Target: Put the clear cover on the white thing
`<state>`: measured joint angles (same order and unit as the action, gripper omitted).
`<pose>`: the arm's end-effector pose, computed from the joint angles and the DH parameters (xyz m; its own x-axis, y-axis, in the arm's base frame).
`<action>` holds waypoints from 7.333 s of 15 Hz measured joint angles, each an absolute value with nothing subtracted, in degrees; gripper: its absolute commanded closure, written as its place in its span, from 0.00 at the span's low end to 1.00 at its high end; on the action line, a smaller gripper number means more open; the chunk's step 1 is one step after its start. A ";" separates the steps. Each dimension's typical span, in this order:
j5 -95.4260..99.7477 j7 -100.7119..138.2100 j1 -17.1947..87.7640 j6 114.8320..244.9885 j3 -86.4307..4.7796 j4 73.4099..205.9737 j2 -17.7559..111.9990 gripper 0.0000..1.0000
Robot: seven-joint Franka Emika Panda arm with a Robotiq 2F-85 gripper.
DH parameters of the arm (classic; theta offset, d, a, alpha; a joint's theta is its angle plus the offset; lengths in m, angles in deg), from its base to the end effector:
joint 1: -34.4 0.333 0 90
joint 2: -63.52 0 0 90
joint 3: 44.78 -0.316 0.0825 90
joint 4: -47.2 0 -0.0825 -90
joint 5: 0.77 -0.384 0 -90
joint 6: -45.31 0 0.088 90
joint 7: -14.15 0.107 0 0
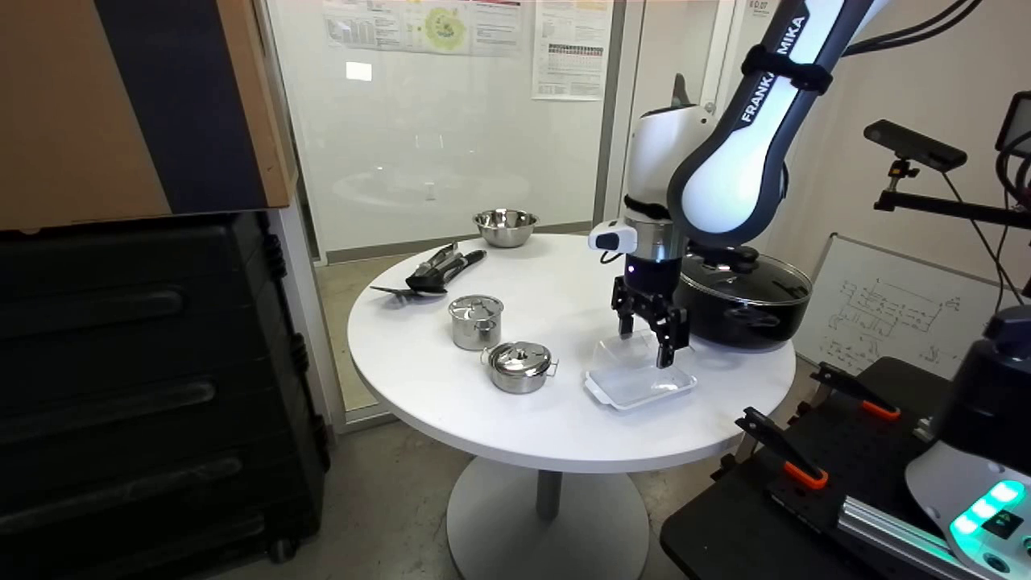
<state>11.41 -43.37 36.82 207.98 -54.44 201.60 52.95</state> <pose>0.3893 0.0986 0.1697 0.1531 0.9874 -0.0411 0.9879 -0.1539 -0.0177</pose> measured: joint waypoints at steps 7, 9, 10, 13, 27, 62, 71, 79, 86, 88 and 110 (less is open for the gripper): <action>11.96 -43.34 36.83 207.99 -54.42 201.59 53.20 0.36; 12.02 -43.34 36.83 207.99 -54.42 201.59 53.20 0.36; 12.04 -43.34 36.83 207.99 -54.42 201.59 53.20 0.36; 12.04 -43.41 36.82 208.00 -54.43 201.59 53.20 0.36; 11.03 -48.14 35.88 209.14 -55.74 202.06 53.22 0.36; -3.16 -66.04 31.68 212.34 -62.65 205.99 56.52 0.36; -3.15 -66.04 32.22 212.33 -61.95 205.98 56.52 0.36; -3.15 -66.01 32.22 212.00 -61.40 205.98 56.48 0.36; -3.17 -66.01 32.23 211.63 -61.40 205.98 56.46 0.36; -3.19 -66.01 32.23 211.61 -61.40 205.99 56.46 0.36; -4.54 -65.94 32.68 211.60 -61.55 205.99 56.24 0.00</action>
<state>-4.54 -65.94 32.68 211.60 -61.55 205.99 56.24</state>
